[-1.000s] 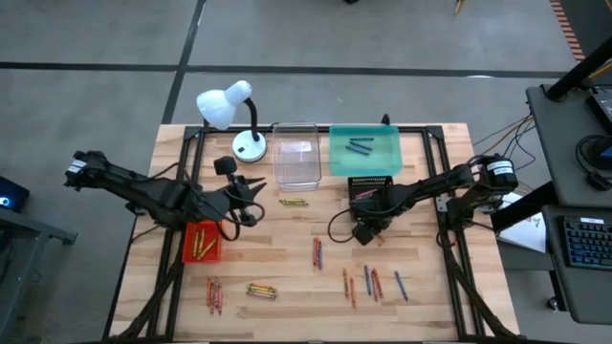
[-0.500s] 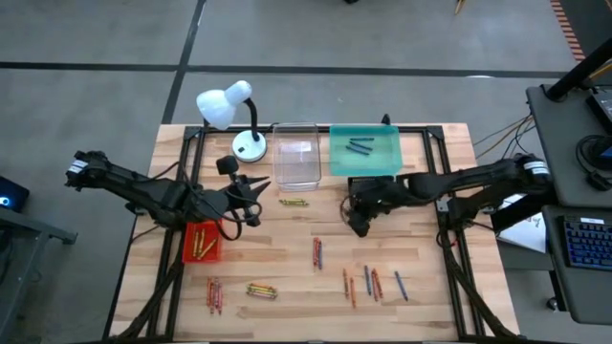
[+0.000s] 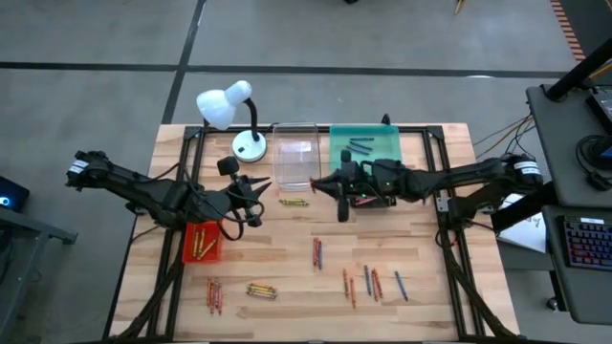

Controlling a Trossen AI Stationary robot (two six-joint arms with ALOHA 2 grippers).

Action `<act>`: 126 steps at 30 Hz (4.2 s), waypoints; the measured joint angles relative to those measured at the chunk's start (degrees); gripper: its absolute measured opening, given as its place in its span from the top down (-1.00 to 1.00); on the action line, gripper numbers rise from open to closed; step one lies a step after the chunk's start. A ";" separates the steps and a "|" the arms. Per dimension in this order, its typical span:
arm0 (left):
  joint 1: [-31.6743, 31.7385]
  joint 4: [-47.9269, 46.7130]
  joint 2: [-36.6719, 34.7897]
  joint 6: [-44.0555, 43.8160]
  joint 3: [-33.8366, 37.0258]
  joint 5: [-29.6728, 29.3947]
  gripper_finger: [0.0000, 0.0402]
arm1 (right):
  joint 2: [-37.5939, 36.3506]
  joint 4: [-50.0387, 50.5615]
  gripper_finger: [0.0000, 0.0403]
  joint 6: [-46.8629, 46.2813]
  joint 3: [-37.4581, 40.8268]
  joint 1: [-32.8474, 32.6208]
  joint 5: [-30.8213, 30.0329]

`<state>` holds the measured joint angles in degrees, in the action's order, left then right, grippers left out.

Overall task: Sort crayons
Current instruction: Put the orange crayon into the transparent bin, then put the blue crayon into the blue bin

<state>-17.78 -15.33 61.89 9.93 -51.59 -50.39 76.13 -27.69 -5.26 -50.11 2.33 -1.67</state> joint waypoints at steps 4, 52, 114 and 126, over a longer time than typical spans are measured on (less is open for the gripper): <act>-0.02 -0.05 0.00 -3.61 -0.12 0.02 0.81 | 5.48 -10.25 0.94 1.51 -0.04 3.96 -0.04; -0.72 5.78 0.66 -12.61 -0.92 -3.06 0.81 | 45.69 55.70 0.94 23.16 -59.74 22.75 2.69; -0.92 3.93 2.27 -17.07 -0.88 0.46 0.81 | 35.78 71.93 0.41 17.18 -59.53 21.89 3.72; -0.92 4.26 8.53 -18.01 -0.87 0.46 0.81 | 20.45 74.31 0.60 15.01 -48.05 14.22 4.71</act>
<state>-18.70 -11.07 70.42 -8.08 -52.47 -49.93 96.58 46.61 9.74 -98.16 16.55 3.03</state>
